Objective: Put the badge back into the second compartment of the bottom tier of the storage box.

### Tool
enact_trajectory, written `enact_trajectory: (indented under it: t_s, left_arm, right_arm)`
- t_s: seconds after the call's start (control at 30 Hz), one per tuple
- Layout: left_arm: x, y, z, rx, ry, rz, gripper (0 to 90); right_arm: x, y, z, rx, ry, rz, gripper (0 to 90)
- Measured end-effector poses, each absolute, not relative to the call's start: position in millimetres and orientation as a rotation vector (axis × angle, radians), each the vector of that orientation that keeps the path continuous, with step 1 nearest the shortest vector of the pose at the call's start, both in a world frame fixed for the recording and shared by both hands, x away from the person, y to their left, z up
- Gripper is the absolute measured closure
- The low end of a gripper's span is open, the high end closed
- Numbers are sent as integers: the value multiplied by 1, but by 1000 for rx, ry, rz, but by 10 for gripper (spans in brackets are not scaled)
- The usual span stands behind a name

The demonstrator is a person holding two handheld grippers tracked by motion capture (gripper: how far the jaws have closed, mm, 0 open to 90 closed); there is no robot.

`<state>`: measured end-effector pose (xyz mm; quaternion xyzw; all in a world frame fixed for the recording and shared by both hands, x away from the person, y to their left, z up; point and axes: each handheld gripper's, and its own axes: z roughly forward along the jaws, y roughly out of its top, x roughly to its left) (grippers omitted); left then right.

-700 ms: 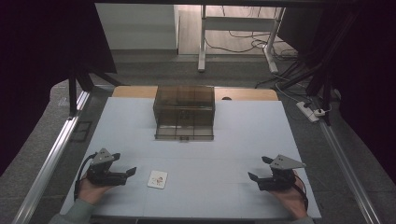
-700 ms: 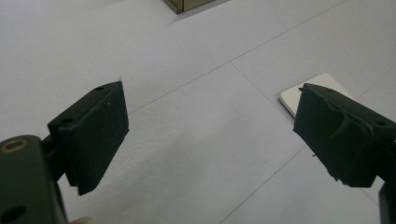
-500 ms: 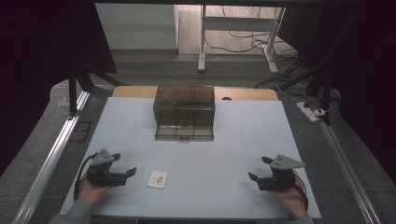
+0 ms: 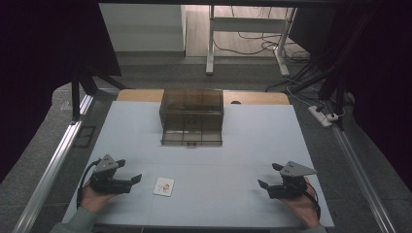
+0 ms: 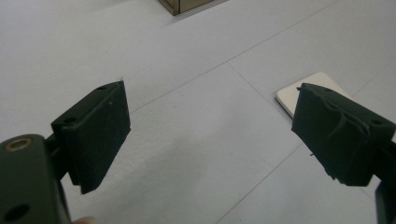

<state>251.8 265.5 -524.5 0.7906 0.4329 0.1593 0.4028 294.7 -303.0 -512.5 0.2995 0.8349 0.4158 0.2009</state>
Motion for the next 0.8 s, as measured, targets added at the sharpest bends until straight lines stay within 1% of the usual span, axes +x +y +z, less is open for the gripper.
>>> enact_trajectory:
  t_s: [0.8]
  left_arm:
    - [254, 266, -524, 1995, 1083, 394, 119]
  right_arm:
    - [296, -303, -515, 839, 2349, 1137, 180]
